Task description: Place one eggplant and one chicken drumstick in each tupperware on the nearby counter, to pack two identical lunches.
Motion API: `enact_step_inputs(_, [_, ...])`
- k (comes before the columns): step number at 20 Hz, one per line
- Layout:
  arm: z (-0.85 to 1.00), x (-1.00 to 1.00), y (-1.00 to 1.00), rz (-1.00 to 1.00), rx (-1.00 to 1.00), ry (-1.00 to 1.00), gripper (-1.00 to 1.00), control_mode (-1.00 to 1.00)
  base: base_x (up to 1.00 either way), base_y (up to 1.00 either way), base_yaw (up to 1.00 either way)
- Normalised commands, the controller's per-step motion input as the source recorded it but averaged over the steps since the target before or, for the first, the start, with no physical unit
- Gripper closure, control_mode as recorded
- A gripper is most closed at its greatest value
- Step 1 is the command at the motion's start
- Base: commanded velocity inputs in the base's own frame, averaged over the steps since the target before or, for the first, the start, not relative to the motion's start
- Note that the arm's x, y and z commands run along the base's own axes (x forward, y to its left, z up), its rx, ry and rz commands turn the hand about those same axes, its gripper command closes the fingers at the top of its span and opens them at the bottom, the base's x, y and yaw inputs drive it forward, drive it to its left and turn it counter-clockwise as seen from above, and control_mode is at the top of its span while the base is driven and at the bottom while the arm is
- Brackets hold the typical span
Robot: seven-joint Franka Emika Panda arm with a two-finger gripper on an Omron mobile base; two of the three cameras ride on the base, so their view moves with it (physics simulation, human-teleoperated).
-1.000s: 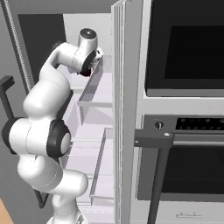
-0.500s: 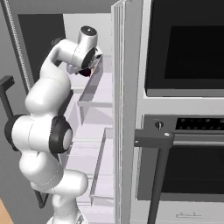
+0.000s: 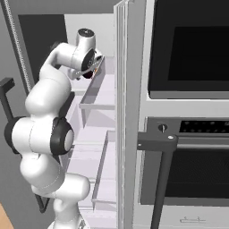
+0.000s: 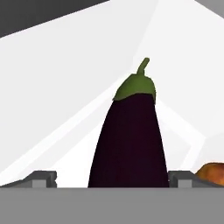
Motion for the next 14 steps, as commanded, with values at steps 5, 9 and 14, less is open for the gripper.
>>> enact_step_inputs(5, [-0.18, 0.00, 0.05, 0.00, -0.01, -0.01, -1.00, -1.00, 0.00, 0.00, 0.00])
enact_step_inputs(9, [-0.08, 0.00, 0.22, 0.00, -0.01, 0.00, 1.00, -1.00, 0.00, 0.00, 0.00])
enact_step_inputs(14, [-0.01, -0.01, 0.04, 0.00, 0.00, 0.00, 1.00, -1.00, 0.00, 0.00, 0.00])
